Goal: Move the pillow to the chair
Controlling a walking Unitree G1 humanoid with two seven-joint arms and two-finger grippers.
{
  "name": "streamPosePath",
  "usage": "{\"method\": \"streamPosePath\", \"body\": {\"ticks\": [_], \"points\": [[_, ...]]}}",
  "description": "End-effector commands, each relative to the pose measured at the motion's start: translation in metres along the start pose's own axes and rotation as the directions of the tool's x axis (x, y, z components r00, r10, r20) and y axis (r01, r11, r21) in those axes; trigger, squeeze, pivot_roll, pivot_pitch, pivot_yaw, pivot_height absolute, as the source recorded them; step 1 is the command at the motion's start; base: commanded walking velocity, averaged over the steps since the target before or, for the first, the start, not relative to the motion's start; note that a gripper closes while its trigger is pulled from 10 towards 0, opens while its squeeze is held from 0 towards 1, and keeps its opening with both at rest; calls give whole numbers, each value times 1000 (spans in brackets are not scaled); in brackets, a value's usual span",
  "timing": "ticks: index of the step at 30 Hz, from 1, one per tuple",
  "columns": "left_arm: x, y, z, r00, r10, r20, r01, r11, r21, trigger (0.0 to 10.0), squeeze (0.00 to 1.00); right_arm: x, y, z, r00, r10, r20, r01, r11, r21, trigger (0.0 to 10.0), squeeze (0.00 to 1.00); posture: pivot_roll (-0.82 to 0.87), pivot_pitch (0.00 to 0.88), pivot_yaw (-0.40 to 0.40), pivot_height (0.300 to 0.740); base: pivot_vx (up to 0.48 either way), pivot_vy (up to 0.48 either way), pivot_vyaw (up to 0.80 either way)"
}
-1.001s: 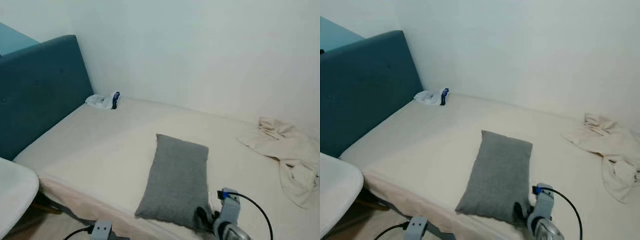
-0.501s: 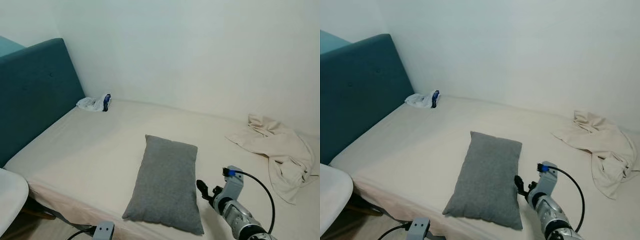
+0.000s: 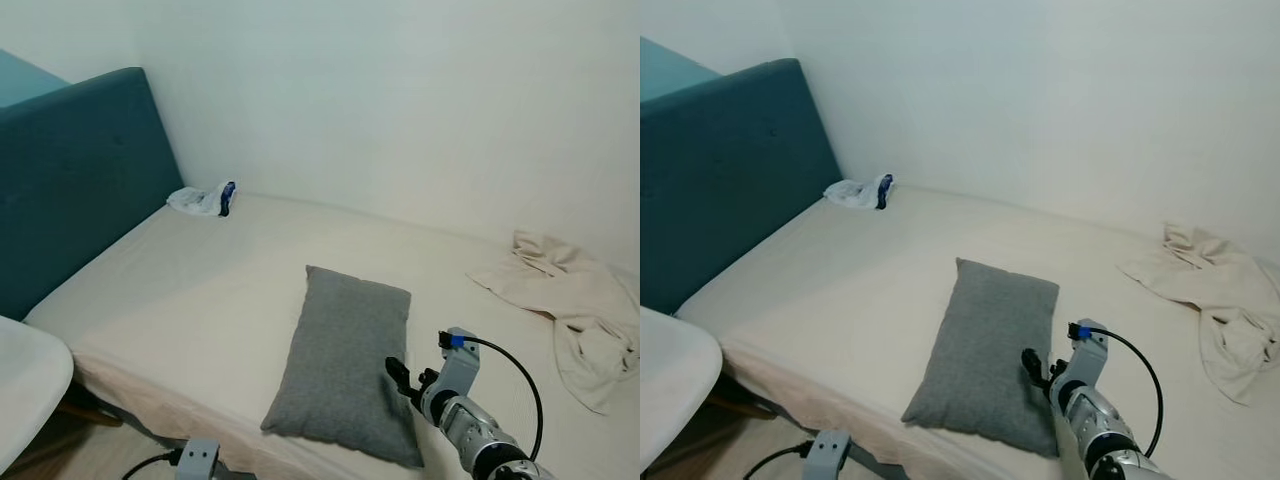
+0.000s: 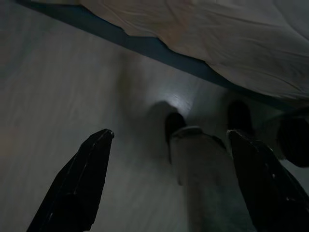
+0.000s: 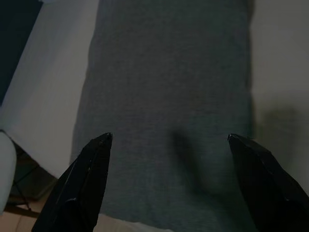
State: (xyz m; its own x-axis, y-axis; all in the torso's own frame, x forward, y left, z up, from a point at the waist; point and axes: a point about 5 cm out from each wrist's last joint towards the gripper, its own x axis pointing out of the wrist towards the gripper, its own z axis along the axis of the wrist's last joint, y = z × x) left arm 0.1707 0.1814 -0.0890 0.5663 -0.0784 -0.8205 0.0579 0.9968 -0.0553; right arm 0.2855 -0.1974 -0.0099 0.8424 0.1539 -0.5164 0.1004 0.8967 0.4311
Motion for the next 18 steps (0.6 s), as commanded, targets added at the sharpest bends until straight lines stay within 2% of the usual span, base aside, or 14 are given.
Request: {"method": "streamPosePath", "body": {"ticks": [1,3,10,13,14,18], "points": [[-2,10,1,1000,19,15,-19,1000,4,10000,0,1,5,-5,1000,18,-8,-18,999,26,10000,0,-61,26,69,660,0,0,0],[-2,12,3,1000,21,22,-21,1000,11,10000,0,1,6,-7,1000,20,-15,-19,1000,24,10000,0,-48,54,77,650,0,0,0],[-3,15,4,999,22,29,-23,1000,16,10000,0,1,7,-10,1000,22,-22,-22,1000,21,10000,0,-47,59,79,620,0,0,0],[-3,15,4,999,22,30,-23,1000,18,10000,0,1,7,-10,1000,22,-19,-21,1000,20,10000,0,-44,67,82,620,0,0,0],[-4,16,2,999,17,30,-17,999,29,10000,0,1,6,-7,1000,2,-3,-1,1000,23,10000,0,-24,111,98,615,0,0,0],[-6,19,-3,1000,4,31,-6,999,45,10000,0,1,0,4,997,-40,61,38,999,31,10000,0,-13,130,104,605,0,0,0]]}}
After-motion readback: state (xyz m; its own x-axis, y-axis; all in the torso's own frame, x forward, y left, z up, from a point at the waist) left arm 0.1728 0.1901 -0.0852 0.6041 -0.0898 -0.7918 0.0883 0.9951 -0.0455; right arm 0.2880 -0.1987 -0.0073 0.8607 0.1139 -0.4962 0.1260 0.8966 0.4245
